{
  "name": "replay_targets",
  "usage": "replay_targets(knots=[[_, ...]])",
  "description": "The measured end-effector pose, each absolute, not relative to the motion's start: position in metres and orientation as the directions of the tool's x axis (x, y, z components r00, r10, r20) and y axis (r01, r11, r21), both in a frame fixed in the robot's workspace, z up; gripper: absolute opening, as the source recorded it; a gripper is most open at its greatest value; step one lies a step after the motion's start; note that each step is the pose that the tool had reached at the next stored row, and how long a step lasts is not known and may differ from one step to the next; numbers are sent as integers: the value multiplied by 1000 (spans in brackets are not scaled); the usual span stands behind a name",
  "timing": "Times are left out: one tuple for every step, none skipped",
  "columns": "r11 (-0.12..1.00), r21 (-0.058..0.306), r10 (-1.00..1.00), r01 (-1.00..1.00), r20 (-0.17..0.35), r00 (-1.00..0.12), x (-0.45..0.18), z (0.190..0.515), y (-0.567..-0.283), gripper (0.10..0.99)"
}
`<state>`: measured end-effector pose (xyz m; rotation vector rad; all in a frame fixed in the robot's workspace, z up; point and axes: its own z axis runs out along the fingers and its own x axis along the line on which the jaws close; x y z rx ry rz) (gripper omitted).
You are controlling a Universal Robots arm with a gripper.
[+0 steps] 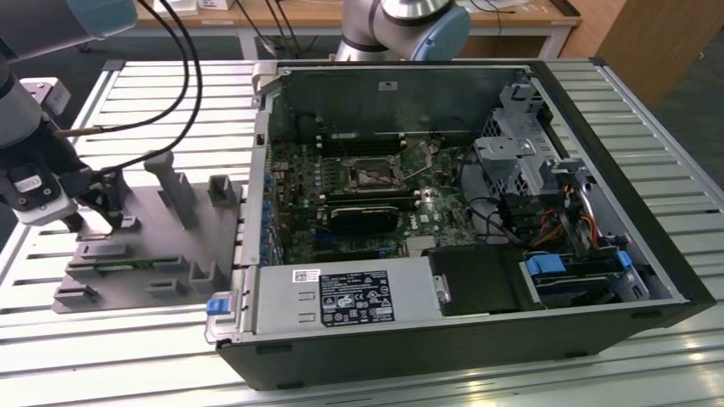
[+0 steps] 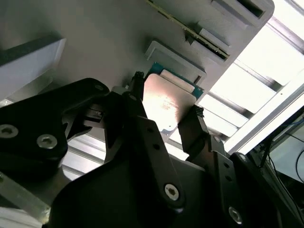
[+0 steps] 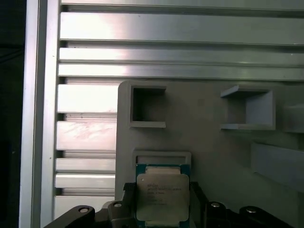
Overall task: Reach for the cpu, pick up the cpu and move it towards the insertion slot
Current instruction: 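Pick up the cpu and move it towards the insertion slot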
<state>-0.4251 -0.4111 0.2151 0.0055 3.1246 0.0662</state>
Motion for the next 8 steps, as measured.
replay_targets(knots=[[999,42,4,3,-16,-1000,-425,217,-411,541],[999,42,4,3,-16,-1000,-425,219,-411,541],[999,42,4,3,-16,-1000,-425,222,-411,541],[999,42,4,3,-16,-1000,-425,224,-411,541],[999,43,4,3,-16,-1000,-425,227,-411,541],[999,42,4,3,-16,-1000,-425,229,-411,541],[999,42,4,3,-16,-1000,-425,230,-411,541],[999,42,4,3,-16,-1000,-425,230,-411,541]])
